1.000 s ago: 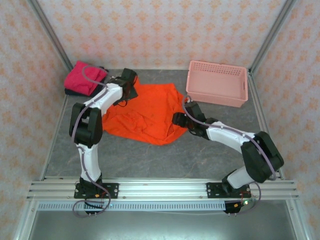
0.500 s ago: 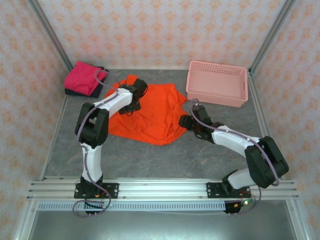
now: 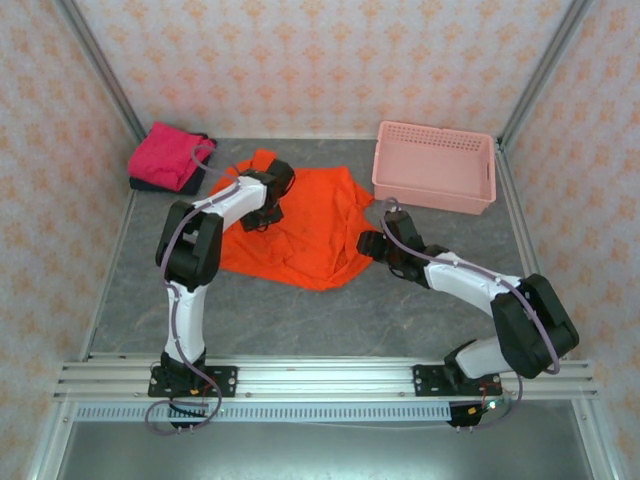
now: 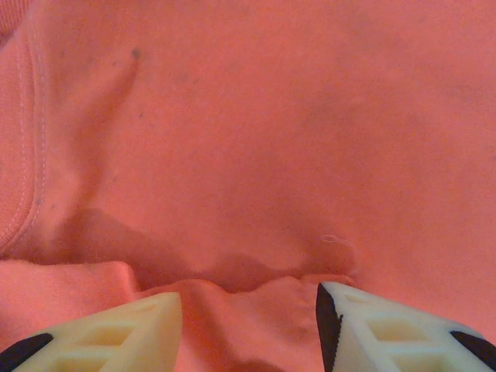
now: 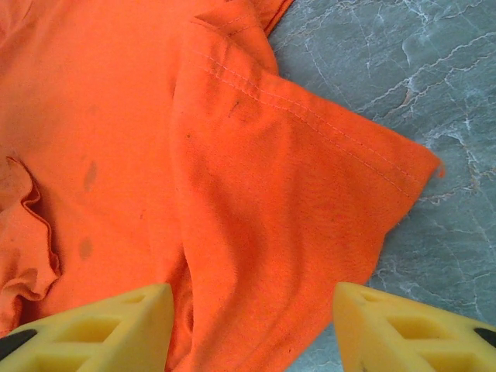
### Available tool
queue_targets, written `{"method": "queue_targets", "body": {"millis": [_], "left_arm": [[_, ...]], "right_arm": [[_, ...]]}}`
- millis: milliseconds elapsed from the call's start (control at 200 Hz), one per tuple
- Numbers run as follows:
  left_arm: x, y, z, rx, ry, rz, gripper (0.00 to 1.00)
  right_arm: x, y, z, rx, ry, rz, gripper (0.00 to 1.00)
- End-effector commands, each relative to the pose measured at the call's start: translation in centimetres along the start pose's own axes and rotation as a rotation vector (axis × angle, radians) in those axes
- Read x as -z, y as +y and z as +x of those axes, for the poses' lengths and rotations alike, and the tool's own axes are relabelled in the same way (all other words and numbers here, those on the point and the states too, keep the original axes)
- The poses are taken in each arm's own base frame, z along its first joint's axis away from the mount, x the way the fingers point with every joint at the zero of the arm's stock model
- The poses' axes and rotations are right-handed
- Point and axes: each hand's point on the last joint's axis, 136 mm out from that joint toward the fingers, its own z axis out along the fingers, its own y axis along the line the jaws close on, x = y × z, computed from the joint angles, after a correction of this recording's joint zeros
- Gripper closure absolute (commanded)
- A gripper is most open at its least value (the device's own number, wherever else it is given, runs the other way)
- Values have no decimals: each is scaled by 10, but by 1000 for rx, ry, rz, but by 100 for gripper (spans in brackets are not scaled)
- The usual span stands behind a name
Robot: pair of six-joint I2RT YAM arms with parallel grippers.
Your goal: Fold and stack the t-shirts
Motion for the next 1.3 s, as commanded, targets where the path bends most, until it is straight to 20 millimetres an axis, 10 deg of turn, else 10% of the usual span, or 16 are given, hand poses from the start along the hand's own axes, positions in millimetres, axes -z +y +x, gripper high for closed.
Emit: {"method": "queue_targets", "body": {"millis": [0,380,485,791,1291], "left_arm": [[-7,24,2,109,19,-13,50],[-9,28,3,143,49,36,69],[1,33,1,147,31,47,94],[60,57,-2,174,-49,107,98],[82,182,117,264,-4,88,100]], "right_arm": [[2,1,-4,-14,-19,-8,42],[-3,4,-2,-27,-5,-23,42],[-2,0,-1,-28,-11,-13,42],[-3,4,-3,-28,-11,-27,42],[-21,11,0,-30,21,-52,43]]}}
